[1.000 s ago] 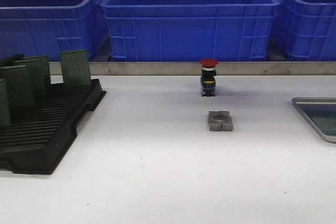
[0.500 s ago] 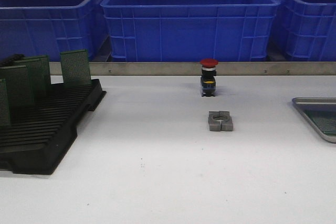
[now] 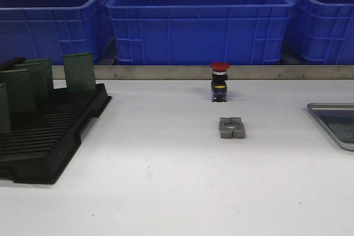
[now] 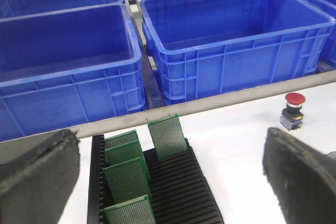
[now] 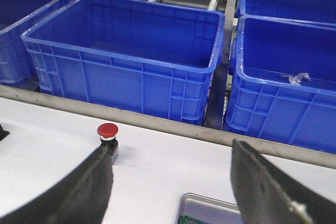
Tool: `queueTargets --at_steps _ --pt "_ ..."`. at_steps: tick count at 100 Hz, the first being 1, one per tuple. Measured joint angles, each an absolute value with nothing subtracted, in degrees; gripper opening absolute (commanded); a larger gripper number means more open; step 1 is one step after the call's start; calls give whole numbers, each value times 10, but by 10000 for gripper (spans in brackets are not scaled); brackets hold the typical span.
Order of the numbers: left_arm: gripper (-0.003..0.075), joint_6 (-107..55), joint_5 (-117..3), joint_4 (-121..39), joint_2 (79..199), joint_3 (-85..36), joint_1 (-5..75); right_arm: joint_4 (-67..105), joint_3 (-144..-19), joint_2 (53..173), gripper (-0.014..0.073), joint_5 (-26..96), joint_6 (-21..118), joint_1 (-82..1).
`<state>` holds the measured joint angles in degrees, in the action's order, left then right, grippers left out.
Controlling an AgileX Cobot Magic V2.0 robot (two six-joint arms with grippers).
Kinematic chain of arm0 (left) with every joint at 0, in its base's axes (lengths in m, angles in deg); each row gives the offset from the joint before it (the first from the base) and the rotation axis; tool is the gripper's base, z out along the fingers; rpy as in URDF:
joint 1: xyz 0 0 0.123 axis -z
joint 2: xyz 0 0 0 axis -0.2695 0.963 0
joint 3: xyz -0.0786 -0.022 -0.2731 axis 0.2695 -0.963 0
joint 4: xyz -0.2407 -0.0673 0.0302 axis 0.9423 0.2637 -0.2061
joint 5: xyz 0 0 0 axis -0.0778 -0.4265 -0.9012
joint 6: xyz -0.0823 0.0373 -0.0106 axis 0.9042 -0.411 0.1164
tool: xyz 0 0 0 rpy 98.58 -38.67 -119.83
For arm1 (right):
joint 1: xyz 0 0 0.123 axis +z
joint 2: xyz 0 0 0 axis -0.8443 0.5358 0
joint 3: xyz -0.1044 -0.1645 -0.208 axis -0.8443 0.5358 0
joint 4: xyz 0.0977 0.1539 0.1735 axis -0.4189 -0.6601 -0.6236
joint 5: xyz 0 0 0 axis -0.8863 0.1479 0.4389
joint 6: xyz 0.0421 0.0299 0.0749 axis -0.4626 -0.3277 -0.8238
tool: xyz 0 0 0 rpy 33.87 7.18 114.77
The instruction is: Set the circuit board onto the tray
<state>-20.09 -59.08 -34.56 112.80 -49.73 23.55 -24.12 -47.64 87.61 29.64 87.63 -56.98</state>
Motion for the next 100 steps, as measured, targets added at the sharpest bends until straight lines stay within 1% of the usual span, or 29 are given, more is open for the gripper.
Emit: queueTargets --at_steps 16,28,50,57,64,67,71,72,73,82,85,86,87,88,93,95,100 --pt "636 -201 -590 -346 1042 -544 235 -261 -428 800 497 275 876 -570" --pt "604 -201 -590 -345 999 -568 235 -263 -401 751 497 274 876 -570" --pt "513 -201 -590 -344 980 -588 235 -264 -389 709 496 271 877 -570" --pt "472 -201 -590 -344 980 -588 235 -264 -388 709 473 271 877 -570" --pt "417 -201 -590 -344 980 -588 235 -264 -388 709 407 270 877 -570" --pt "398 -201 -590 -344 980 -589 235 -264 -388 709 360 270 877 -570" --pt "347 -201 -590 -344 980 -589 235 -264 -388 709 307 269 877 -570" --pt "347 -201 -590 -344 980 -589 235 -264 -388 709 285 269 877 -570" --pt "323 -201 -590 -344 980 -589 235 -264 -388 709 273 269 877 -570" --pt "217 -201 -590 -344 980 -589 235 -264 -388 709 121 269 877 -570" --pt "169 -201 -590 -344 980 -589 235 -264 -388 709 75 269 877 -570" --pt "169 -201 -590 -344 980 -589 235 -264 -388 709 52 269 877 -570" --pt "141 -201 -590 -344 980 -589 235 -264 -388 709 41 269 877 -570" --pt "141 -201 -590 -344 980 -589 235 -264 -388 709 18 269 877 -570" --pt "65 -201 -590 -344 980 -589 235 -264 -388 709 -55 269 877 -570" --pt "36 -201 -590 -344 980 -589 235 -264 -388 709 -76 269 877 -570" --pt "-20 -201 -590 -344 980 -589 235 -264 -388 709 -65 266 877 -570"
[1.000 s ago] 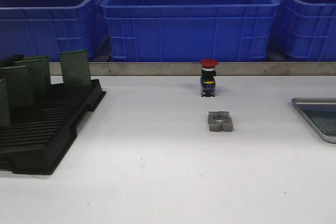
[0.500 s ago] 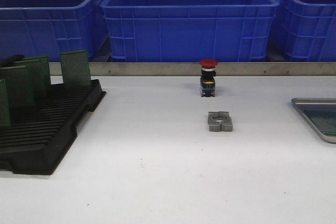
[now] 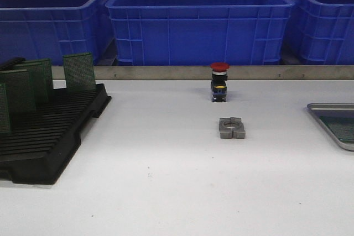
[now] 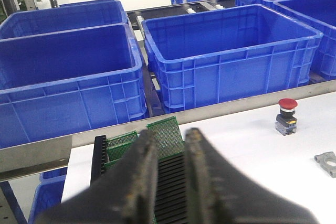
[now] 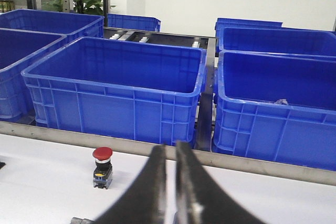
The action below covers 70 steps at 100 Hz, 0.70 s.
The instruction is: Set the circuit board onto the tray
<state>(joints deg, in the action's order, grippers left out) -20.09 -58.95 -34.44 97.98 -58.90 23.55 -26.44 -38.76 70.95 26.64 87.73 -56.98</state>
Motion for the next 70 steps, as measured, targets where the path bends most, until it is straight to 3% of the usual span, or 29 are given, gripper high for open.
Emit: queueTargets --at_steps 70 --pt "-18 -201 -590 -344 980 -589 235 -267 -388 709 -68 251 877 -570"
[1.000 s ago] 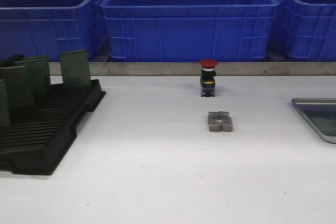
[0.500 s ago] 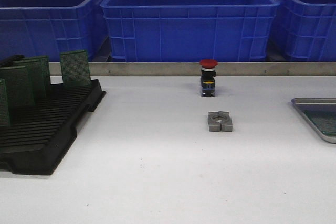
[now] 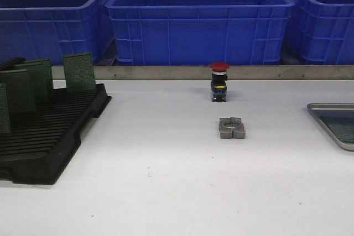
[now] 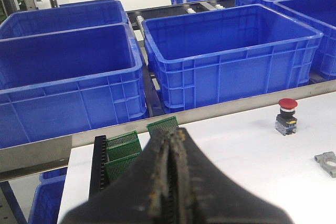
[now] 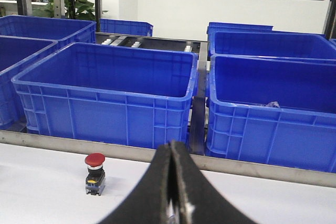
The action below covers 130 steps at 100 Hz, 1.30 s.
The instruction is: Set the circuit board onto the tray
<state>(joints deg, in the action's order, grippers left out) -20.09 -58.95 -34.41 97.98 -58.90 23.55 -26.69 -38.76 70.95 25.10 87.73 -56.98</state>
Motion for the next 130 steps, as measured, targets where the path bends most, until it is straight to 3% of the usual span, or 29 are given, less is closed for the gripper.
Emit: queueTargets --at_steps 94,130 --pt "-18 -195 -590 -357 980 -589 235 -267 -388 709 -68 250 877 -570" --pt "-18 172 -525 -697 937 -649 235 -267 -388 709 -68 250 877 -570"
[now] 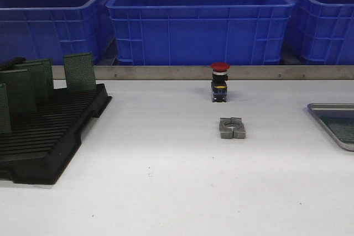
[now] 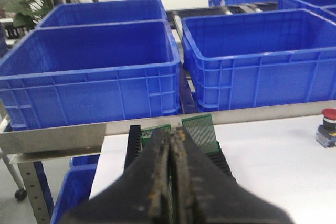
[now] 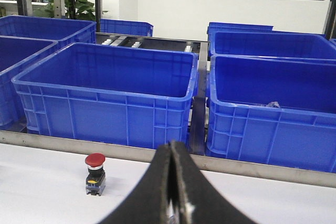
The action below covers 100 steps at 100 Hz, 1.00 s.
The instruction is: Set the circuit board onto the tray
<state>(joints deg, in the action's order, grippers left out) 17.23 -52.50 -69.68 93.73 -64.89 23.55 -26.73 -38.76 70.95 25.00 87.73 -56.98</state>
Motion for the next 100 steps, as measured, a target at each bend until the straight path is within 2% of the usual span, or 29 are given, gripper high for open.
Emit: queueTargets --at_steps 39,57,100 --pt "-18 203 -499 -751 822 -769 235 -267 -388 709 -68 250 877 -570" --pt "-18 203 -469 -753 808 -822 235 -267 -388 709 -68 250 877 -570" --pt "-18 204 -462 -757 807 -824 235 -267 -388 709 -68 250 877 -570"
